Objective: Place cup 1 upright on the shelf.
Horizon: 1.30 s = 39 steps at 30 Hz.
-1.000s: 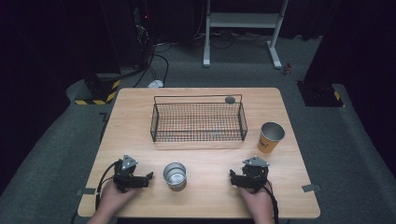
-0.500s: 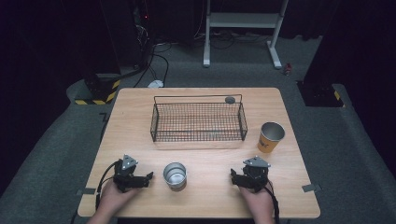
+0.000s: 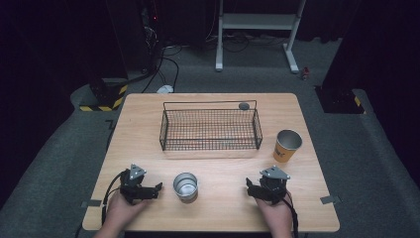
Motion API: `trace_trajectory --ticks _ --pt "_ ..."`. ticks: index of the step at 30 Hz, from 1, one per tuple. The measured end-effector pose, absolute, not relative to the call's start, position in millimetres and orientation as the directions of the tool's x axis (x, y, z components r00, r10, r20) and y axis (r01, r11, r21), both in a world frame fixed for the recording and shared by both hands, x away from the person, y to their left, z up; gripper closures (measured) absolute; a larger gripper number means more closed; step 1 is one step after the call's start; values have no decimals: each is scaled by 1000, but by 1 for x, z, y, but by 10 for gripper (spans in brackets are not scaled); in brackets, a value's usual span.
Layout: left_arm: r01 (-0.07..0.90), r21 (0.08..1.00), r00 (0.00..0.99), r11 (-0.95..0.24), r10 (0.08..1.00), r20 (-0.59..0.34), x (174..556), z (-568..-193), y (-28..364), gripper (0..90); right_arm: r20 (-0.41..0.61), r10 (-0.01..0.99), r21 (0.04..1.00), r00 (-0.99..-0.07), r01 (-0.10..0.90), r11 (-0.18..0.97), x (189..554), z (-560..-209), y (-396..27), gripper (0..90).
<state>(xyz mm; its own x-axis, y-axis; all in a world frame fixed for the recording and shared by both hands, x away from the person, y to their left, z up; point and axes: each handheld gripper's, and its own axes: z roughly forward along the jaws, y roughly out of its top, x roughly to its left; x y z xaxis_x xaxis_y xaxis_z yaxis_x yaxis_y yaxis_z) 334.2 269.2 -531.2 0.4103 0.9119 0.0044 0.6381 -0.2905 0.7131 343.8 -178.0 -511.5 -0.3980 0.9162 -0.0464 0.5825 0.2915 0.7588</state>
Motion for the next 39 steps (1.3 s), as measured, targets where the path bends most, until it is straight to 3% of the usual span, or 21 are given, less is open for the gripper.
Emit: trace_trajectory --ticks 39 --pt "647 712 380 -273 925 9 338 -531 269 5 -52 945 809 -323 542 229 345 -497 -218 122"
